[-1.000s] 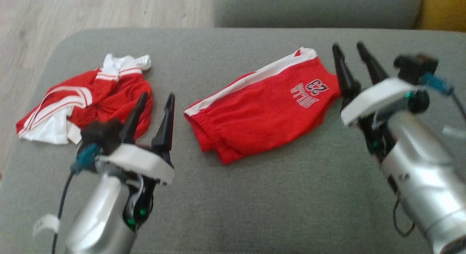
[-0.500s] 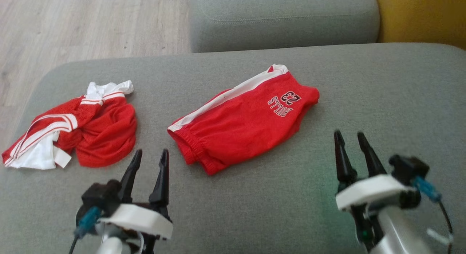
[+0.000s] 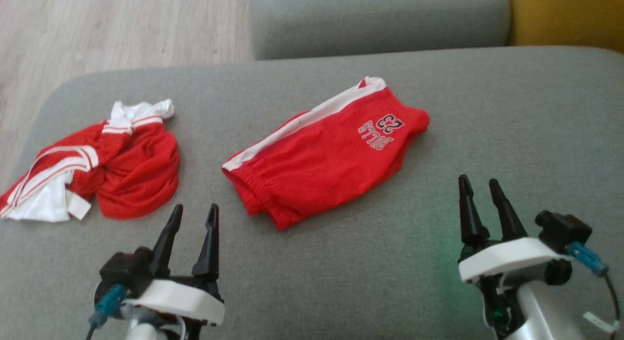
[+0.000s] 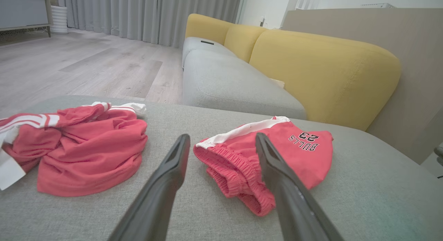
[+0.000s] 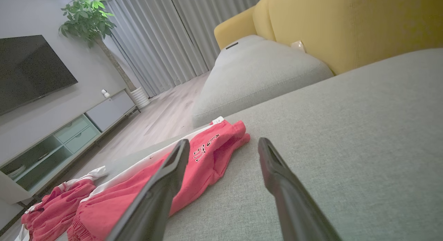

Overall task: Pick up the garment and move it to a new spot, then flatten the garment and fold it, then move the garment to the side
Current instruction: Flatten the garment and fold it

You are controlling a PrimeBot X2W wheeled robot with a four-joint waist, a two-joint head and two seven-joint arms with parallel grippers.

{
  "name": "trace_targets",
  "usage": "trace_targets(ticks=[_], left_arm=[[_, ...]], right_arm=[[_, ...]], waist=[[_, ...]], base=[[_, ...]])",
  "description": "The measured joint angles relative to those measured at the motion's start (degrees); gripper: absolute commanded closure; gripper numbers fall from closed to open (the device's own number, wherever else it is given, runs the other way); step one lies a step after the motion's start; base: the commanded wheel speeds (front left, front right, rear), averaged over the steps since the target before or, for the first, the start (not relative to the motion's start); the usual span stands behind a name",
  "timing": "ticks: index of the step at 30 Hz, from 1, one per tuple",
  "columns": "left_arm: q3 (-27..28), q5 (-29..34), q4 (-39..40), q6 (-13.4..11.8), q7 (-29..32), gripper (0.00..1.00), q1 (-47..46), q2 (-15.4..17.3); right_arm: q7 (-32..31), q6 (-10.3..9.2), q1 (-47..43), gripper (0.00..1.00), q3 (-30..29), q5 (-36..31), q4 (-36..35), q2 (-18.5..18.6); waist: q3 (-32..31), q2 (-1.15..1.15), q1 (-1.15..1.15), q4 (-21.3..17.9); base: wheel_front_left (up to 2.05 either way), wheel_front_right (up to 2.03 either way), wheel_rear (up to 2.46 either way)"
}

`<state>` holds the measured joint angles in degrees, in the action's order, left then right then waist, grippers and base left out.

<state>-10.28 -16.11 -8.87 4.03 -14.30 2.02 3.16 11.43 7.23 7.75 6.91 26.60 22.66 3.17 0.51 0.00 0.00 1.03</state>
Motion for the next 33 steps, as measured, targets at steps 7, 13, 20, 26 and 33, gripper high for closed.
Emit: trace_targets(ticks=[7, 13, 20, 26, 33], left_arm=[[-1.6, 0.4, -0.5, 0.6, 0.0, 0.0, -3.2, -0.1], [-3.3, -0.4, -1.1, 0.6, 0.0, 0.0, -5.8, -0.2], [-4.2, -0.7, -1.6, 0.8, 0.0, 0.0, -6.3, -0.3], [-4.5, -1.7, -1.5, 1.0, 0.0, 0.0, -7.4, -0.3], [-4.7, -2.2, -1.1, 1.0, 0.0, 0.0, -9.1, -0.4]], right_arm=[[-4.6, 0.0, 7.0, 0.0, -2.6, 8.8, 4.9, 0.0], [-7.1, 0.0, 15.9, 0.0, -5.4, 17.9, 14.3, 0.0], [-8.0, 0.0, 25.8, 0.0, -10.1, 23.8, 30.1, 0.0], [-7.0, 0.0, 33.6, 0.0, -13.3, 21.4, 43.9, 0.4], [-5.9, -0.02, 40.5, 0.0, -16.1, 17.6, 51.4, 2.2]], waist=[[3.5, 0.0, 0.01, 2.5], [6.2, 0.0, 0.02, 6.5], [8.2, 0.0, 0.01, 11.5], [9.4, 0.0, 0.0, 14.6], [11.8, 0.0, 0.0, 16.6]], base=[[0.0, 0.0, 0.0], [0.0, 0.0, 0.0], [0.0, 0.0, 0.0], [0.0, 0.0, 0.0], [0.0, 0.0, 0.0]])
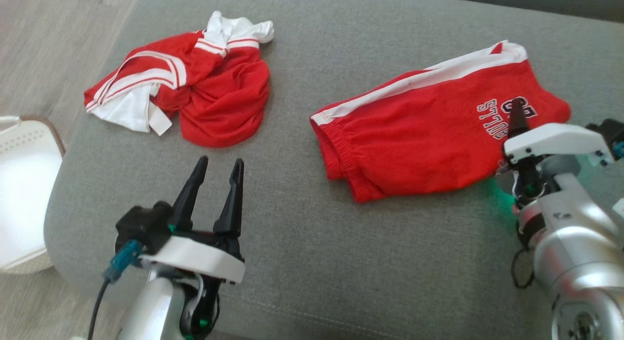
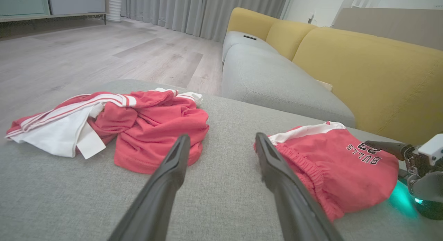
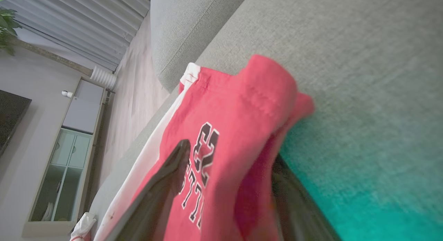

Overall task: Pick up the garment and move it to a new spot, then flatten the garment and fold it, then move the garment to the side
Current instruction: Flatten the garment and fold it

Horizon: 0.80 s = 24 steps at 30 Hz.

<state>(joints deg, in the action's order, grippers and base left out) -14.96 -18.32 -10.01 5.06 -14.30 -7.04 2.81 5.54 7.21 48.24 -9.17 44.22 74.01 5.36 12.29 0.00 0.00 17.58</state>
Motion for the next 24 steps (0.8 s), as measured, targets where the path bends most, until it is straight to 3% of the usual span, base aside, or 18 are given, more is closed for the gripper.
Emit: trace_targets(ticks=[11, 12, 13, 24], left_arm=[[-1.0, -1.1, 0.4, 0.0, 0.0, 0.0, -1.7, -0.1], [-1.0, -1.1, 0.4, 0.0, 0.0, 0.0, -1.7, -0.1], [-1.0, -1.1, 0.4, 0.0, 0.0, 0.0, -1.8, -0.1], [-0.9, -1.5, -0.3, 0.0, 0.0, 0.0, -1.8, -0.1]], right_arm=[[-3.6, 0.0, 3.2, 0.0, -3.4, -7.0, 0.0, 1.8], [-3.6, 0.0, 3.2, 0.67, -3.4, -7.0, 0.0, 1.8], [-3.6, 0.0, 3.4, 1.0, -3.6, -7.7, 0.0, 1.8], [3.6, 0.0, 2.7, 1.0, -5.0, -9.8, 0.7, 0.2]], waist=[[2.9, 0.0, 0.0, 1.3], [2.9, 0.0, 0.0, 1.3], [3.0, 0.0, 0.0, 1.3], [0.4, 0.0, 0.0, -1.6]], base=[[0.0, 0.0, 0.0], [0.0, 0.0, 0.0], [0.0, 0.0, 0.0], [0.0, 0.0, 0.0]])
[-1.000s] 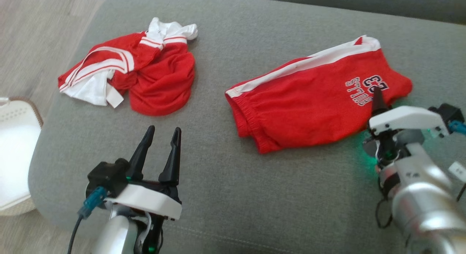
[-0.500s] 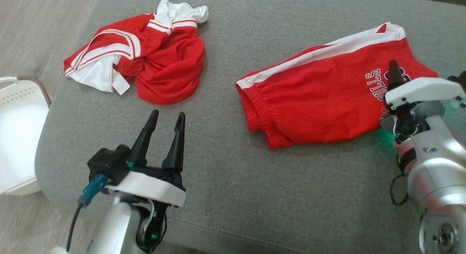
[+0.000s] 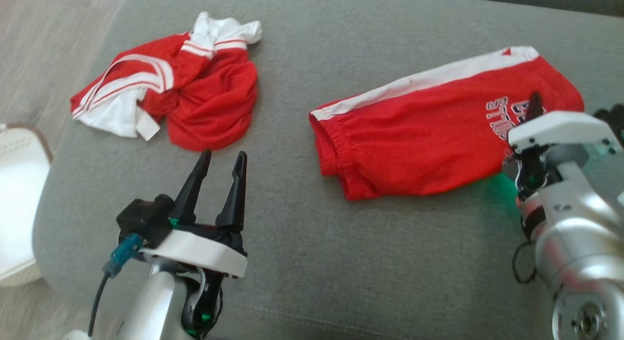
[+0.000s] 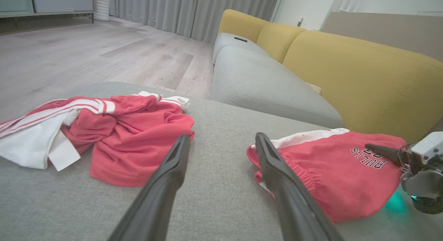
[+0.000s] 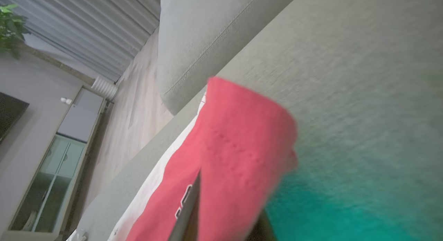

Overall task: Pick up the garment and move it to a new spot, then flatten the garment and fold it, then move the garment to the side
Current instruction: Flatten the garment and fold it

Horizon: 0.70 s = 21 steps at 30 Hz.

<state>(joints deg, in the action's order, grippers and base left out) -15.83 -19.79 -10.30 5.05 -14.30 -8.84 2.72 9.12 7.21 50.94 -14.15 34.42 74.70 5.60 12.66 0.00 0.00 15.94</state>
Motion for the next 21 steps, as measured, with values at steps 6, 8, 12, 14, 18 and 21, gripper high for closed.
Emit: trace_targets(ticks=[6, 8, 12, 14, 18, 21], left_arm=[[0.4, 0.1, -0.2, 0.0, 0.0, 0.0, 1.0, 0.0], [0.5, 0.1, -0.2, 0.1, 0.0, 0.0, 1.8, 0.0], [0.7, 0.6, -0.2, 0.1, 0.0, 0.0, 3.3, 0.0], [0.8, 0.6, -0.2, 0.1, 0.0, 0.0, 3.8, 0.0], [1.2, 0.6, -0.2, 0.1, 0.0, 0.0, 4.3, 0.0], [1.2, 1.0, -0.2, 0.1, 0.0, 0.0, 4.3, 0.0]], right_arm=[[4.2, 0.0, -5.8, 1.0, -1.7, 1.0, -1.9, 0.0], [4.8, 0.0, -7.8, 1.0, -3.2, 1.0, -2.5, -0.1], [5.1, 0.0, -12.1, 1.0, -6.6, 1.3, -6.4, -0.9], [5.1, 0.0, -14.7, 1.0, -8.0, 0.2, -9.5, -1.5], [5.1, 0.0, -19.8, 1.0, -9.6, -1.3, -13.4, -2.1], [5.2, 0.0, -21.3, 1.0, -9.3, -0.5, -14.0, -2.1]], waist=[[-2.3, 0.0, -0.01, -3.4], [-3.1, 0.0, -0.01, -4.7], [-4.8, 0.0, -0.01, -7.2], [-5.7, 0.0, -0.01, -8.2], [-7.1, 0.0, -0.01, -9.6], [-7.8, 0.0, -0.01, -9.9]], base=[[0.0, 0.0, 0.0], [0.0, 0.0, 0.0], [0.0, 0.0, 0.0], [0.0, 0.0, 0.0], [0.0, 0.0, 0.0], [0.0, 0.0, 0.0]])
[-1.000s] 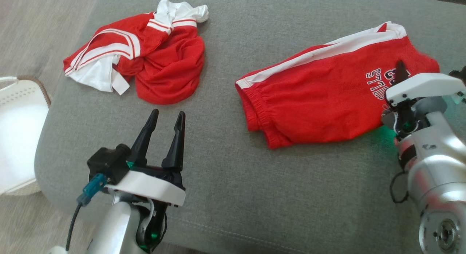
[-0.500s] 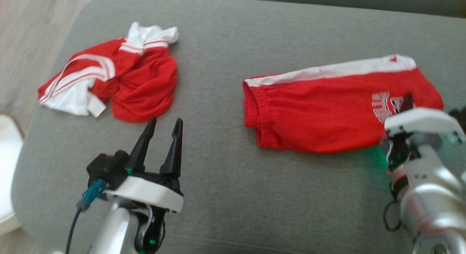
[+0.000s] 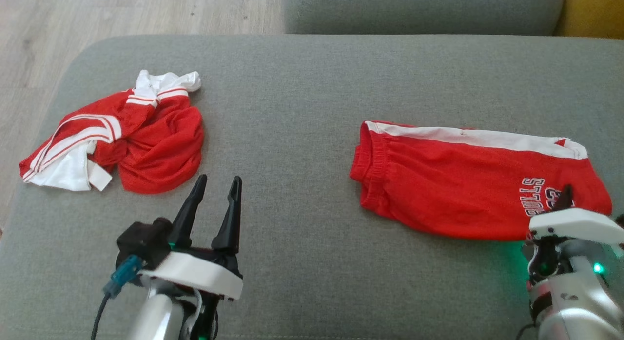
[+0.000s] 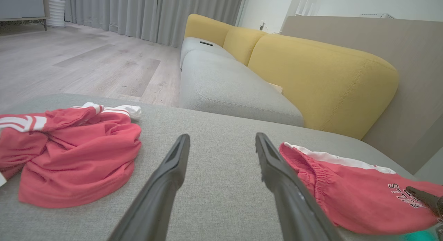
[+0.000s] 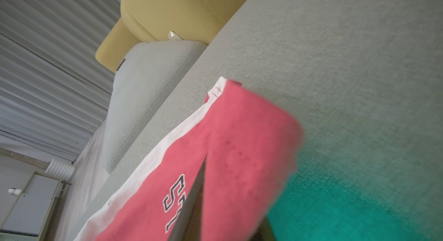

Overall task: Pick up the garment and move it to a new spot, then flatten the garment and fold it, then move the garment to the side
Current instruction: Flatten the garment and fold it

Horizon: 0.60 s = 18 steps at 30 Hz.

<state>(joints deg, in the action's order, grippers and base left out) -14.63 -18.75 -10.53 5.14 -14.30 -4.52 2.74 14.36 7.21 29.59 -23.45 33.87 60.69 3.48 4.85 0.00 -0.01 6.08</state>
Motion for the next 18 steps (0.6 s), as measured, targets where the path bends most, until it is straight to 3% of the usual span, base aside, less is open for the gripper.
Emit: trace_targets(ticks=[10, 18], left_arm=[[0.0, 0.5, -0.5, 0.5, 0.0, 0.0, 1.3, 0.0], [0.0, 0.5, -0.7, 0.5, 0.0, 0.0, 1.8, 0.0]], right_arm=[[0.0, 0.0, 0.1, 1.0, 6.8, 3.8, -3.5, -0.1], [0.0, 0.0, -0.1, 1.0, 22.1, 13.2, -9.2, -0.1]], waist=[[-1.0, 0.0, 0.01, 1.4], [-1.9, 0.0, 0.01, 3.1]], base=[[0.0, 0.0, 0.0], [0.0, 0.0, 0.0]])
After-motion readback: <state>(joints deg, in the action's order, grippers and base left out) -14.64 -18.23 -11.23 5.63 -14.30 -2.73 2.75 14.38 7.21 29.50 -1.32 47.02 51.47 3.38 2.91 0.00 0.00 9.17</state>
